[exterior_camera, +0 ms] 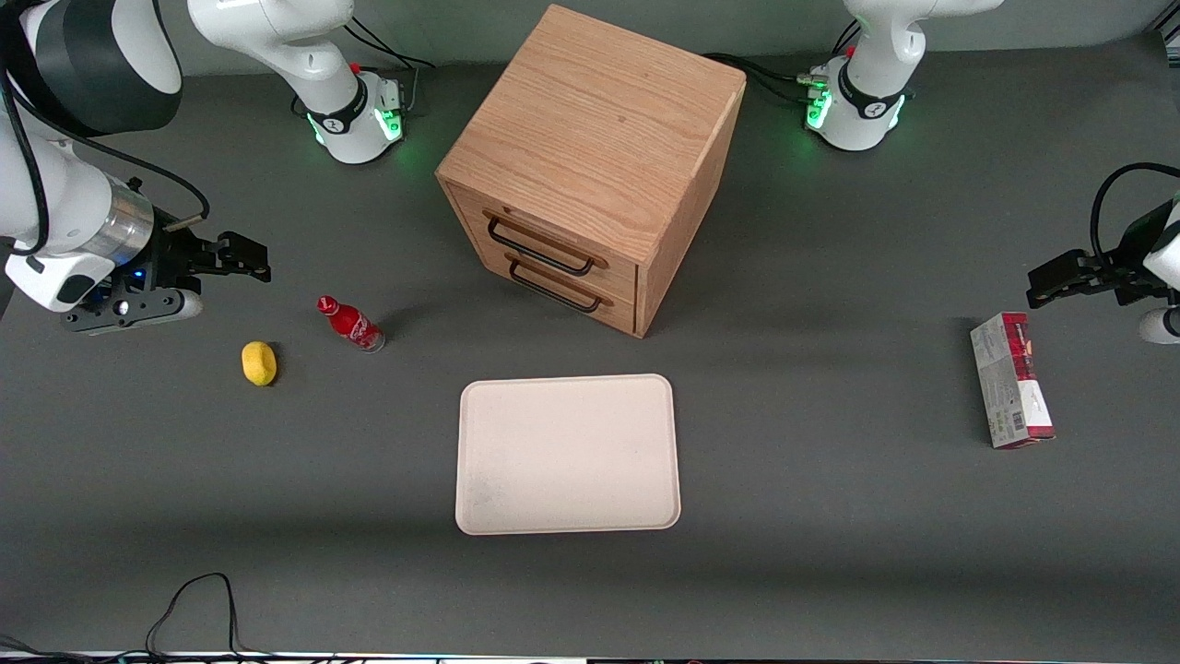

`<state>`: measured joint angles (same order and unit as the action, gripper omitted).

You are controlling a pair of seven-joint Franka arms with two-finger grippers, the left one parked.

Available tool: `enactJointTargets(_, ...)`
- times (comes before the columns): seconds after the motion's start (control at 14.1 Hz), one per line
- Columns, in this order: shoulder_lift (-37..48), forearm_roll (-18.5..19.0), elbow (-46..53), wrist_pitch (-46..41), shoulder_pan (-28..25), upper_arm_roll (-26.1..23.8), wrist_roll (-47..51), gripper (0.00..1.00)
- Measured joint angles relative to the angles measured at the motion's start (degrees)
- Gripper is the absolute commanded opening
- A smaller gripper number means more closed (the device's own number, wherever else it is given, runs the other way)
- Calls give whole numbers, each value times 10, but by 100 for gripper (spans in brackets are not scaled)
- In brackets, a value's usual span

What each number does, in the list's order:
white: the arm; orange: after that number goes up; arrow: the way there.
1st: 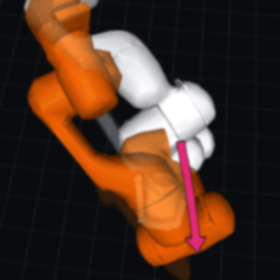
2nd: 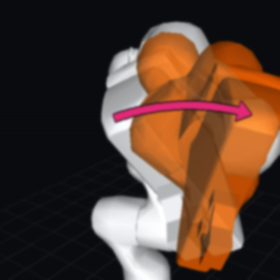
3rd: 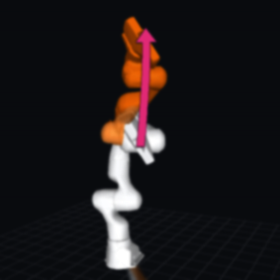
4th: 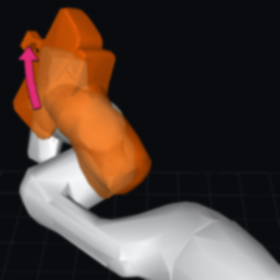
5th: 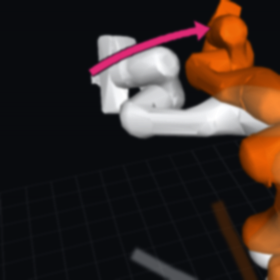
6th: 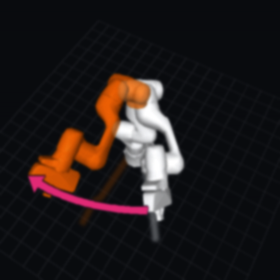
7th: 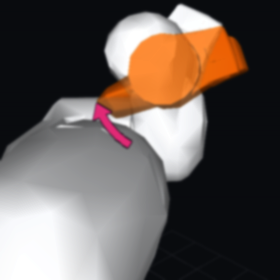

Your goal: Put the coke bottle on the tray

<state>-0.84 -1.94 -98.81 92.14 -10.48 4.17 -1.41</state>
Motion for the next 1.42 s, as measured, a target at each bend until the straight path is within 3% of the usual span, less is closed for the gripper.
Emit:
enactJointTargets(0.78,-10,0,-4,-19,-2,0,0,100)
enactJointTargets(1.42,51,0,-86,-18,-7,0,0,100)
